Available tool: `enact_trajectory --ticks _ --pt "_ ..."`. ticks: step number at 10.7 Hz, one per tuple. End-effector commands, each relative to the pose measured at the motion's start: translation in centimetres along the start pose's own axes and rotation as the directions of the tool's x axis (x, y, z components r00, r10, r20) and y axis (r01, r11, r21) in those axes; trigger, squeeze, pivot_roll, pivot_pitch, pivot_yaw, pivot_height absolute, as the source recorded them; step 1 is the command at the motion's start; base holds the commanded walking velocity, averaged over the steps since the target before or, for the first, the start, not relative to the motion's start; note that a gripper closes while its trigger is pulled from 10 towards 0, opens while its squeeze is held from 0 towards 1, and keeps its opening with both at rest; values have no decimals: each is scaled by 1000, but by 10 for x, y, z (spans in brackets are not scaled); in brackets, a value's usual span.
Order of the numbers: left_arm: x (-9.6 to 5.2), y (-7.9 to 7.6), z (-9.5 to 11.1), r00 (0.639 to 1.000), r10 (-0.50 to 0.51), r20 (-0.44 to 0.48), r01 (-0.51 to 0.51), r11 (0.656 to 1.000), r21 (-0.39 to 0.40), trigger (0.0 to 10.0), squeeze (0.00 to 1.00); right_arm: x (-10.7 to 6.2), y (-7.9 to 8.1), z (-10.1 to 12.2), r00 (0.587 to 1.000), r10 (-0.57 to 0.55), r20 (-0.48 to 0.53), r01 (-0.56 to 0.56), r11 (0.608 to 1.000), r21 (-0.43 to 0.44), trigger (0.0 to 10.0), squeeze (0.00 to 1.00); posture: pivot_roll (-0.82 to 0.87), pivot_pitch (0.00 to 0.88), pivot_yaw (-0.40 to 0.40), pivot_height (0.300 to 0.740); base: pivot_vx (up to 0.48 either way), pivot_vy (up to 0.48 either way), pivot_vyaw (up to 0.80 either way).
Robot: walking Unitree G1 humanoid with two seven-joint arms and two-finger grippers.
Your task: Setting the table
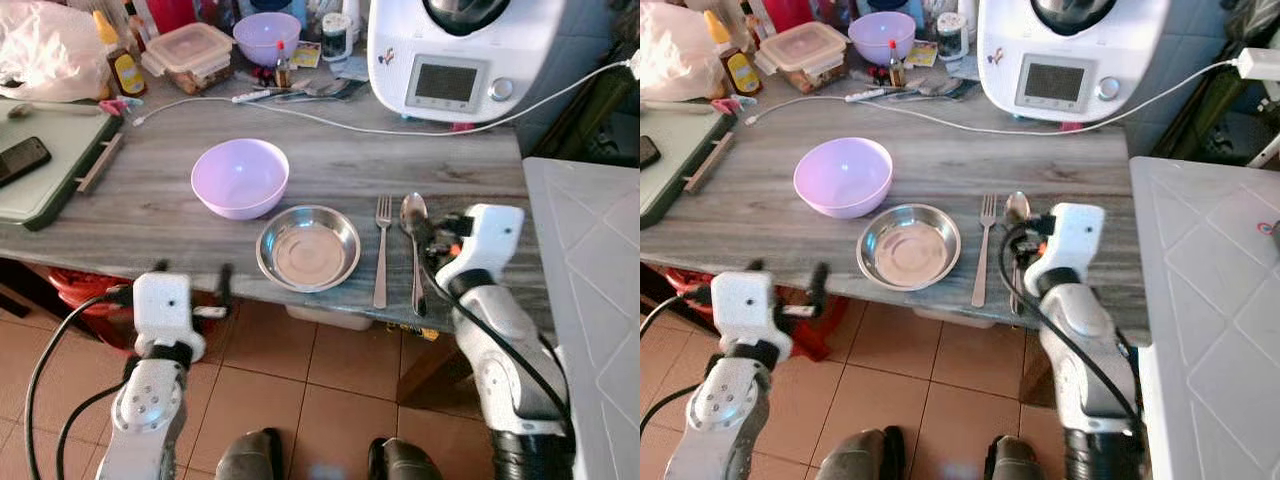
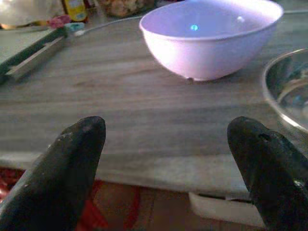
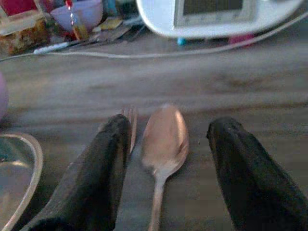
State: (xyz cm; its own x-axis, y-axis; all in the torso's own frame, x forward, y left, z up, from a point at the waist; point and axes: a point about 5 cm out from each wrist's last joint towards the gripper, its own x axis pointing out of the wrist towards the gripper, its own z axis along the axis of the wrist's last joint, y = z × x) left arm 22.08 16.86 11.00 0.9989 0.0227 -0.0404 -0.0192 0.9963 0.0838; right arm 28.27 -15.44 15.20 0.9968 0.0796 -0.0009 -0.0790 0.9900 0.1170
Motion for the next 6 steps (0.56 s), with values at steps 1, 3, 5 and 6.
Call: enact_trajectory --ticks 1,3,5,6 --pt "1 1 -4 1000 -1 -12 1 1000 0 10000 0 -3 -1 9 997 8 72 -5 999 -39 10000 1000 30 56 59 740 0 0 0" --pt "9 -3 1 1000 -11 22 12 1000 -21 10000 0 -3 -5 10 994 3 110 5 998 -69 10000 1000 23 31 52 740 0 0 0" --pt "15 -3 3 999 4 37 -3 1000 -19 10000 0 -1 -6 5 995 6 104 6 993 -116 10000 1000 17 10 48 740 0 0 0" --pt "17 -3 3 999 5 41 -4 1000 -19 10000 0 0 -7 3 995 5 103 8 993 -122 10000 67 16 7 47 740 0 0 0"
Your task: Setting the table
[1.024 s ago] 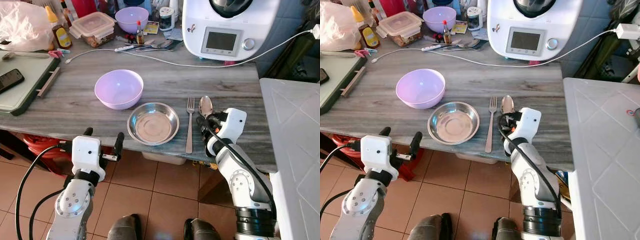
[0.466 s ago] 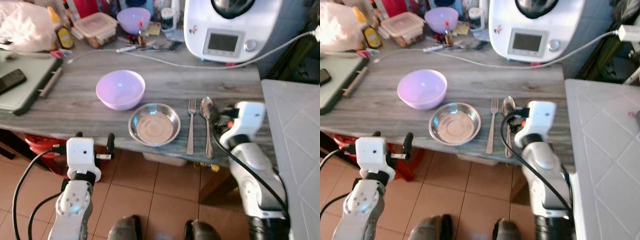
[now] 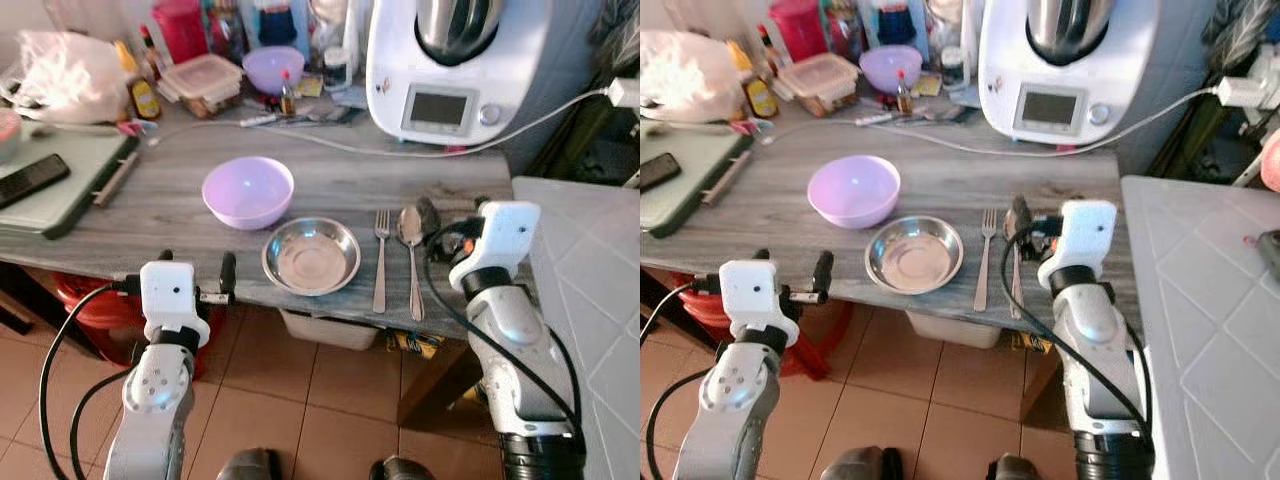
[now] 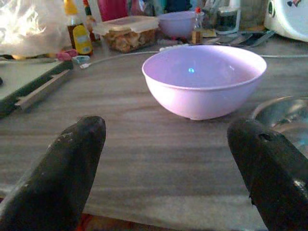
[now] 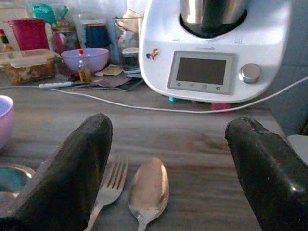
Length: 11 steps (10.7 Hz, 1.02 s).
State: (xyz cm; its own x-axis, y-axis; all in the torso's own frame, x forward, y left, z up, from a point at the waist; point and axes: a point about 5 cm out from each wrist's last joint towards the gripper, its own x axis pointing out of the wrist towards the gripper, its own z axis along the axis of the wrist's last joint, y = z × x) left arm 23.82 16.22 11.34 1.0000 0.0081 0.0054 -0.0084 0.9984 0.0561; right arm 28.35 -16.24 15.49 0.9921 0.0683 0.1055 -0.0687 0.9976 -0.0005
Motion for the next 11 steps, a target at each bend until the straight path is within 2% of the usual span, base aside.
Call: enact_trajectory --ticks 1,6,9,11 --pt "1 2 -1 1000 12 0 -12 1000 8 10000 0 -1 -1 -4 1000 -2 -6 2 1000 -12 10000 0 15 11 46 740 0 0 0" --pt "2 -2 -2 1000 1 4 -1 1000 -4 10000 0 0 -4 -11 1000 -13 -17 12 1000 -18 10000 0 14 13 45 740 0 0 0" --pt "3 -2 -2 1000 0 5 0 1000 -3 10000 0 1 -4 -13 1000 -12 -27 12 1000 -5 10000 0 14 15 47 740 -355 0 -138" --pt "2 -3 -2 1000 0 6 0 1000 -2 10000 0 2 -7 -14 999 -23 -31 22 999 -47 10000 0 14 17 45 740 -364 0 0"
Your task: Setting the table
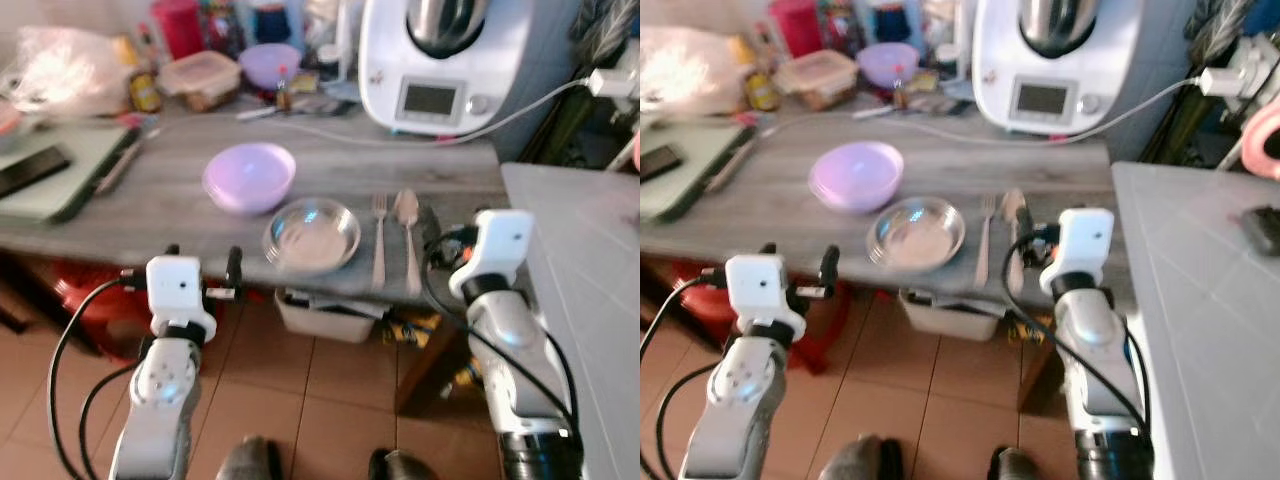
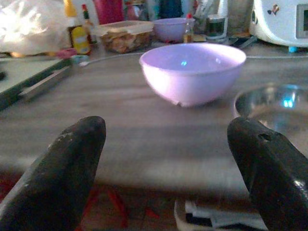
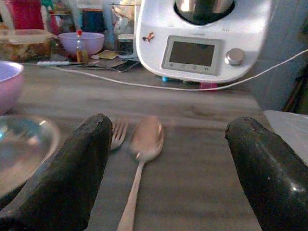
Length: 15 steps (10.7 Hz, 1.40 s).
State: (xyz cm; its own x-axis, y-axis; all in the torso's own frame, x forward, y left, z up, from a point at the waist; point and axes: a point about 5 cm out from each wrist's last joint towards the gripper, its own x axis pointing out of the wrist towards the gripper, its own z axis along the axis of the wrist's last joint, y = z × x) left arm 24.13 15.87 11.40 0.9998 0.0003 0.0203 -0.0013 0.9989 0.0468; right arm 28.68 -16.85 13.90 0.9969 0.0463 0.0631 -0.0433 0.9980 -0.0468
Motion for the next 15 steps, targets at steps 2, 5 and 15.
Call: enact_trajectory --ticks 2,5,15 --pt "-2 0 -3 1000 4 -11 -4 1000 7 10000 0 1 -6 0 1000 -24 -3 24 999 -24 10000 0 17 25 43 740 -360 0 0" --pt "-3 0 -3 1000 -4 -13 4 1000 10 10000 0 2 -5 -3 1000 -24 -17 24 1000 -13 10000 0 19 30 46 740 -349 0 0" --pt "-7 -6 2 997 -76 10 76 997 -22 10000 0 0 3 -5 999 21 -27 -21 1000 20 10000 0 22 47 46 740 0 -215 -247"
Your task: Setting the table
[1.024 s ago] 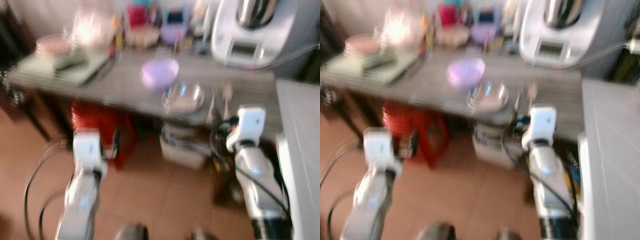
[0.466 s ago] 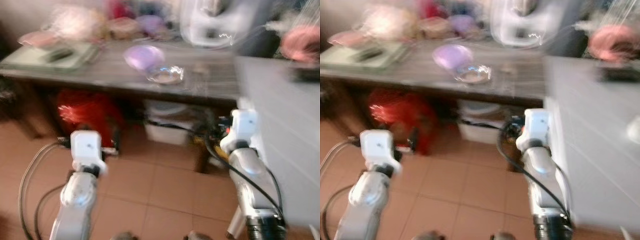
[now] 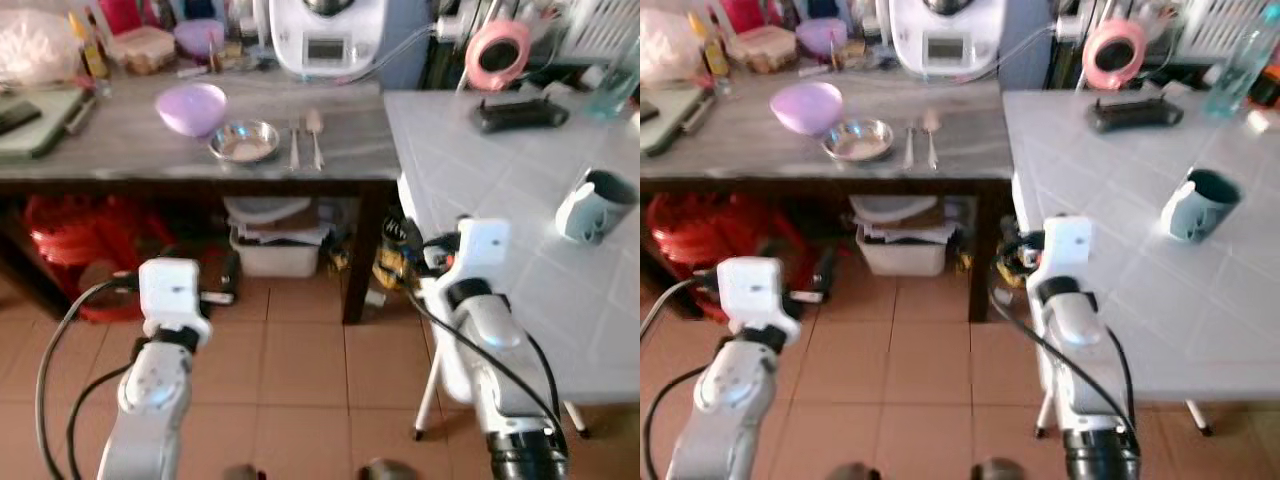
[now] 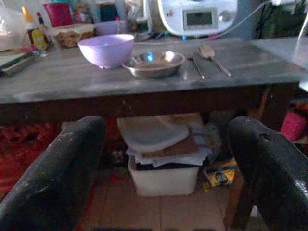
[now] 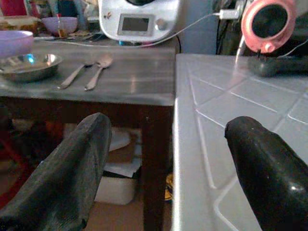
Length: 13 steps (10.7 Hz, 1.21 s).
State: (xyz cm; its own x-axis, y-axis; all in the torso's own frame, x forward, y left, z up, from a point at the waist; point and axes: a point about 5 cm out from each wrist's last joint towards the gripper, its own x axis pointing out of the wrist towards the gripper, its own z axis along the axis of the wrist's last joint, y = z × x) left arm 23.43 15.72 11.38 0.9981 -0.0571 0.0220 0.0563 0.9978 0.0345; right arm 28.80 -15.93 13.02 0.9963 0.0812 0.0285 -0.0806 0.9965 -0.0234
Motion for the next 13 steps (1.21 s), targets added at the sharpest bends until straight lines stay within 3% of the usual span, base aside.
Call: enact_trajectory --ticks 1,6,13 --pt "0 -5 2 1000 -21 5 21 1000 -9 10000 0 -1 -5 4 1000 -9 8 9 1000 -3 10000 0 22 50 44 740 0 -341 0" --pt "-4 -5 2 1000 -31 0 31 999 -11 10000 0 -1 -3 5 1000 10 17 -10 1000 -8 10000 0 30 68 45 740 0 -389 0" --pt "-13 -8 4 998 -68 -13 68 997 -29 10000 0 14 -2 13 997 70 38 -69 997 -23 10000 0 55 112 55 740 0 0 0"
